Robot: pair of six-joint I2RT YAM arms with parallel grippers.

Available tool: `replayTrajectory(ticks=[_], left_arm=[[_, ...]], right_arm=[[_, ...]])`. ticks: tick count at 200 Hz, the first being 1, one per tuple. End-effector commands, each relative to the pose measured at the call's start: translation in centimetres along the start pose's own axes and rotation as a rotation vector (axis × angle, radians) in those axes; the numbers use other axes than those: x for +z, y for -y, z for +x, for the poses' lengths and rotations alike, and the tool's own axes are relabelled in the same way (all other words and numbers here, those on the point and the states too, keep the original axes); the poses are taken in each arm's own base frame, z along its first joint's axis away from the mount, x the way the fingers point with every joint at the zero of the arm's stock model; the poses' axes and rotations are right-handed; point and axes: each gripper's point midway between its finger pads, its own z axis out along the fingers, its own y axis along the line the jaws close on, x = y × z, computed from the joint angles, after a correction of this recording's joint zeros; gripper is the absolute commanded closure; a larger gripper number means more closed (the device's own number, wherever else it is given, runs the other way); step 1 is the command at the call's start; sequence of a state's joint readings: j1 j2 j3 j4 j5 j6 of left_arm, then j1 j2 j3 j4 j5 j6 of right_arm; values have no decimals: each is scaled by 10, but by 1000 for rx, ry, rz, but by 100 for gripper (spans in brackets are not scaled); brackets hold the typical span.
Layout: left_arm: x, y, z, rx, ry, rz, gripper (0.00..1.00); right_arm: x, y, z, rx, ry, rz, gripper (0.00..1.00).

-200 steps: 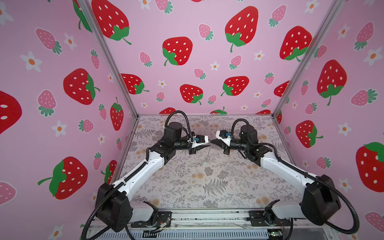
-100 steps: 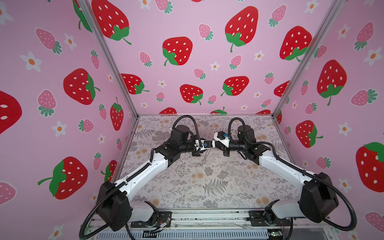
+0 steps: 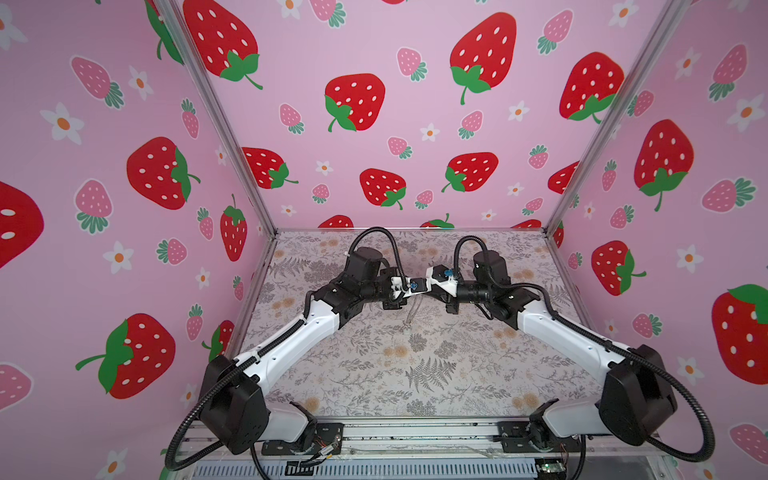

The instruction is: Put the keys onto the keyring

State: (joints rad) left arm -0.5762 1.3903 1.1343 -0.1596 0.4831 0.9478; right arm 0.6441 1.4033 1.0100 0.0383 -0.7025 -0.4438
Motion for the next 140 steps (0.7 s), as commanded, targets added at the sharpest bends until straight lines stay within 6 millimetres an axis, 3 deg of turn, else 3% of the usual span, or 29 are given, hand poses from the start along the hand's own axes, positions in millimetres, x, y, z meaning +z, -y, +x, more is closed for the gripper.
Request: replayTrajectory(ticks=[1, 23, 29, 54, 79, 106, 140], left_arm=[[2, -3, -5, 11, -4, 26, 89], [3, 1, -4, 3, -5, 52, 93], [4, 2, -3, 0, -5, 58, 100], [3, 2, -4, -42, 20, 78, 100], [-12, -14, -15, -180, 173, 64, 100], [-28, -26, -29, -263, 359, 62, 100], [-34, -25, -36, -315, 465, 126, 100]], right_arm=[[-2, -5, -26, -113, 57, -19, 100], [-3, -4, -29, -152, 57, -2, 100], [-4, -3, -30, -161, 59, 6, 100], [-6, 1, -33, -171, 66, 37, 100], [-18, 7, -30, -204, 58, 103, 80], [-34, 13, -36, -213, 107, 166, 75], [-32, 13, -32, -172, 129, 172, 75]])
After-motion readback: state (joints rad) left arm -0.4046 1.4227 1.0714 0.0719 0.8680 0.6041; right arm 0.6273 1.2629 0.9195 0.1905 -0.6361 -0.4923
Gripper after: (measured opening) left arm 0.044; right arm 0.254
